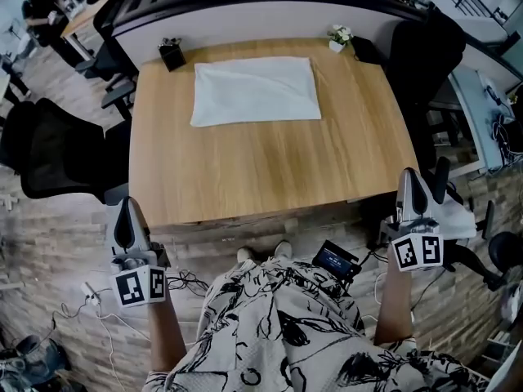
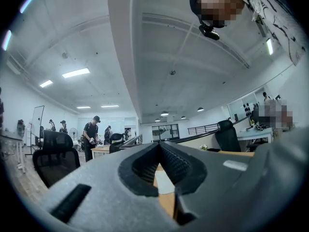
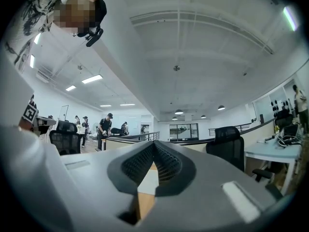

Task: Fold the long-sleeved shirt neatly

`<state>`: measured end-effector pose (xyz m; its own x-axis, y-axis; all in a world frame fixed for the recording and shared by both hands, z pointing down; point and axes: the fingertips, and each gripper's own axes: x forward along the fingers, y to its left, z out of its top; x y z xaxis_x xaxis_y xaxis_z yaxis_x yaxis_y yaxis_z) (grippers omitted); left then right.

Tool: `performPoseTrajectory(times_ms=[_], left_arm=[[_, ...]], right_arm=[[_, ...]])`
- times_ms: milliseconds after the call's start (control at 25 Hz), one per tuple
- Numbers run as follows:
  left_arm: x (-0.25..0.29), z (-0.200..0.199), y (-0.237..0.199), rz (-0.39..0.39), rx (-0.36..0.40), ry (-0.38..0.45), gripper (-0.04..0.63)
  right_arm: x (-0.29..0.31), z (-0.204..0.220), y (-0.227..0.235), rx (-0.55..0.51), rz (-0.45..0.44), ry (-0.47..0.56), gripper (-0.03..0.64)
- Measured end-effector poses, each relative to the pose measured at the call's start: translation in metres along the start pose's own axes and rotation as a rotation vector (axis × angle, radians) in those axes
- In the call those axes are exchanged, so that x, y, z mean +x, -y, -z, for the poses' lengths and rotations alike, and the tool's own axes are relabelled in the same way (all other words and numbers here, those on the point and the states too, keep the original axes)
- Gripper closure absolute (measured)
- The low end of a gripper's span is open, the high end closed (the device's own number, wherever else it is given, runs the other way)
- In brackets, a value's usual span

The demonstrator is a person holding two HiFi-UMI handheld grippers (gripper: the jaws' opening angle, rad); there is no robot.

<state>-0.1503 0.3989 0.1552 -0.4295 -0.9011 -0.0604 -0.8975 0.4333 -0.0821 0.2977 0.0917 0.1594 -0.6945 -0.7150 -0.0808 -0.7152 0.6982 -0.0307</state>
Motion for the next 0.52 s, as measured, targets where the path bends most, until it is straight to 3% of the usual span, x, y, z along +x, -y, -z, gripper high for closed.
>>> performPoseTrajectory(times_ms=[520], left_arm=[[-0.0011, -0.0017, -0.0052, -0.003, 0.009, -0.006, 0.591]], right_arm=[[0.0103, 0.0027, -0.0066, -0.003, -0.006, -0.015, 0.611]])
